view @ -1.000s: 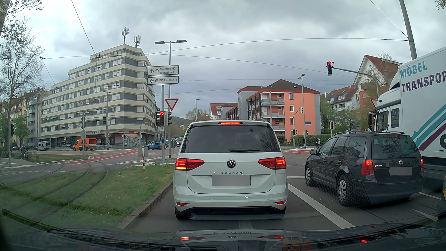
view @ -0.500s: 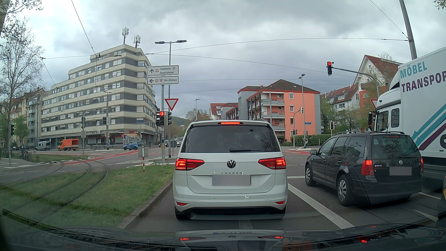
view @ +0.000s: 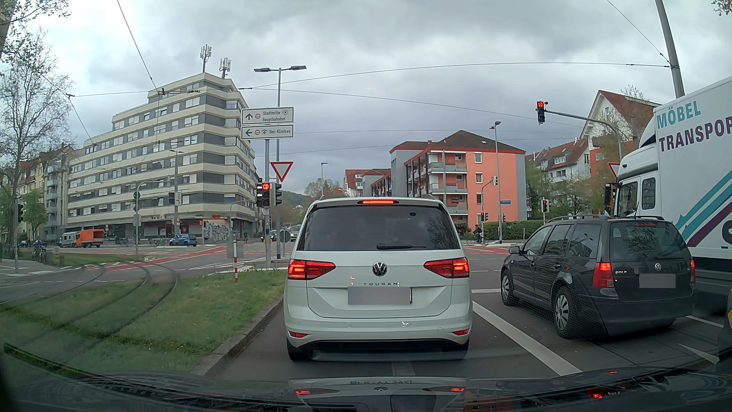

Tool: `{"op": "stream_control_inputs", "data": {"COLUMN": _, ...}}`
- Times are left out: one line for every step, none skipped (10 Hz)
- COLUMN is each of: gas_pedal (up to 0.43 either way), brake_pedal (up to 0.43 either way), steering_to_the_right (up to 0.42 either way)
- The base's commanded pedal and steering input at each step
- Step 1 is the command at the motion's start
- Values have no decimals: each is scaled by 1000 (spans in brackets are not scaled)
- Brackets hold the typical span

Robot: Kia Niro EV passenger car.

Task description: Follow the waypoints while adhering to traffic rules and regulations

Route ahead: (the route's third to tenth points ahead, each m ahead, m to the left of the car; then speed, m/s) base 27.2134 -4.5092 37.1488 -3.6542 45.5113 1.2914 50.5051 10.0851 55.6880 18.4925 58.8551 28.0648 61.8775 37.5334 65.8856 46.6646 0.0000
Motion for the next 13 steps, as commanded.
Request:
{"op": "stream_control_inputs", "data": {"gas_pedal": 0, "brake_pedal": 244, "steering_to_the_right": -26}}
{"op": "stream_control_inputs", "data": {"gas_pedal": 0, "brake_pedal": 244, "steering_to_the_right": -25}}
{"op": "stream_control_inputs", "data": {"gas_pedal": 0, "brake_pedal": 244, "steering_to_the_right": -26}}
{"op": "stream_control_inputs", "data": {"gas_pedal": 0, "brake_pedal": 244, "steering_to_the_right": -25}}
{"op": "stream_control_inputs", "data": {"gas_pedal": 0, "brake_pedal": 244, "steering_to_the_right": -26}}
{"op": "stream_control_inputs", "data": {"gas_pedal": 0, "brake_pedal": 244, "steering_to_the_right": -26}}
{"op": "stream_control_inputs", "data": {"gas_pedal": 0, "brake_pedal": 244, "steering_to_the_right": -26}}
{"op": "stream_control_inputs", "data": {"gas_pedal": 0, "brake_pedal": 244, "steering_to_the_right": -26}}
{"op": "stream_control_inputs", "data": {"gas_pedal": 0, "brake_pedal": 244, "steering_to_the_right": -25}}
{"op": "stream_control_inputs", "data": {"gas_pedal": 0, "brake_pedal": 244, "steering_to_the_right": -25}}
{"op": "stream_control_inputs", "data": {"gas_pedal": 0, "brake_pedal": 244, "steering_to_the_right": -26}}
{"op": "stream_control_inputs", "data": {"gas_pedal": 0, "brake_pedal": 244, "steering_to_the_right": -25}}
{"op": "stream_control_inputs", "data": {"gas_pedal": 0, "brake_pedal": 244, "steering_to_the_right": -25}}
